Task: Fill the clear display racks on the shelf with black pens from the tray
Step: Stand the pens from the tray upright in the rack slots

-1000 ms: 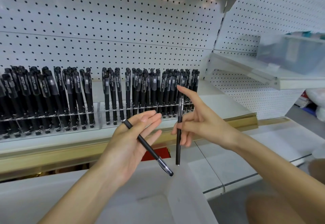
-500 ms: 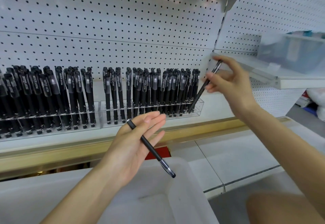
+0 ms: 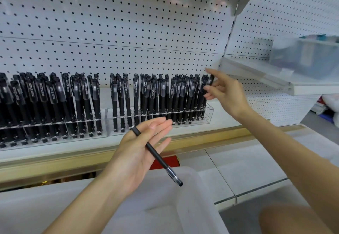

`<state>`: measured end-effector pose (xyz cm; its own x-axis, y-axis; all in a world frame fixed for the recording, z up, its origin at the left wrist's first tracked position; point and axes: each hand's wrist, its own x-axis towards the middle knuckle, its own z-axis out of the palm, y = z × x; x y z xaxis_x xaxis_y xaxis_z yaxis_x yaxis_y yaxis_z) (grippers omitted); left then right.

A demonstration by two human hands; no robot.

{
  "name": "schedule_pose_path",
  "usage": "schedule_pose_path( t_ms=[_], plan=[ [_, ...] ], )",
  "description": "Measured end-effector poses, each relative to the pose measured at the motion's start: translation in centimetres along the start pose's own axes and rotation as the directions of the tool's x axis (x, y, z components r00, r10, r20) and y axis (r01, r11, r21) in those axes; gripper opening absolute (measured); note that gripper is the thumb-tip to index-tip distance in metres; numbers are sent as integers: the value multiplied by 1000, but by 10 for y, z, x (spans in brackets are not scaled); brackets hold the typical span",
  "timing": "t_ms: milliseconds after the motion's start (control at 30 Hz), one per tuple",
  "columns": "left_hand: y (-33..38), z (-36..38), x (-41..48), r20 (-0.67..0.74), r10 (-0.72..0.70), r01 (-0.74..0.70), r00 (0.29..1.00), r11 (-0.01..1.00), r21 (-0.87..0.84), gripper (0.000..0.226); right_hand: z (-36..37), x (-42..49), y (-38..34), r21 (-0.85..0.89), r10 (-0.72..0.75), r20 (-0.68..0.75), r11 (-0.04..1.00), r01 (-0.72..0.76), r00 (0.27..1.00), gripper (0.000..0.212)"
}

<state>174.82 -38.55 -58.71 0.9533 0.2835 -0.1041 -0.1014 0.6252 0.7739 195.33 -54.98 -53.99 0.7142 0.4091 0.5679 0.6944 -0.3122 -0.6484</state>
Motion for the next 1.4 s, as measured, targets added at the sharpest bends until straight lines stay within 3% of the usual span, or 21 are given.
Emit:
schedule_pose_path(
  t_ms=[133,233,433,533,600,700,800,933,1033,1167,1267,1333,1400],
  plan=[
    [1,0,1,-8,-4,4,1000,1000,2,26,1,4,-1,-316,-6,144,947,51,990,59],
    [2,1,0,-8,-6,6,1000,1000,-1,26,1,6,1,-403,40,211,914,50,977,67],
    [5,6,1,-11,-6,5,1000,1000,-20,27,-1,3,-12,-261,120,163,963,-75,979,63],
    [9,12,4,-12,3,-4,1000,997,-79,29,-3,-16,-34,-19,119,26,993,-118,993,33],
    [12,15,8,-10,19,-20,1000,992,-124,30,3,-42,-53,96,176,149,977,-191,973,21],
    [10,18,13,-14,48,-50,999,984,-169,30,16,-83,-75,56,272,532,934,-354,802,47],
    [5,22,15,-14,55,-57,998,979,-196,29,23,-104,-80,98,293,657,880,-464,695,35],
    [1,23,13,2,43,-41,999,978,-206,25,21,-107,-75,182,388,639,763,-620,664,11],
    [2,18,11,25,8,-4,1000,984,-178,24,16,-100,-68,324,484,537,637,-699,691,12],
    [2,11,8,68,-38,41,997,998,-42,25,6,-88,-58,536,544,398,516,-668,739,15],
    [-1,9,7,89,-54,52,995,998,32,26,4,-84,-54,686,555,371,376,-623,744,13],
    [-5,12,6,119,-22,10,993,994,106,25,8,-82,-54,770,553,366,273,-577,749,14],
    [-9,16,5,143,38,-73,989,965,254,25,14,-80,-56,812,561,331,240,-532,759,18]
  ],
)
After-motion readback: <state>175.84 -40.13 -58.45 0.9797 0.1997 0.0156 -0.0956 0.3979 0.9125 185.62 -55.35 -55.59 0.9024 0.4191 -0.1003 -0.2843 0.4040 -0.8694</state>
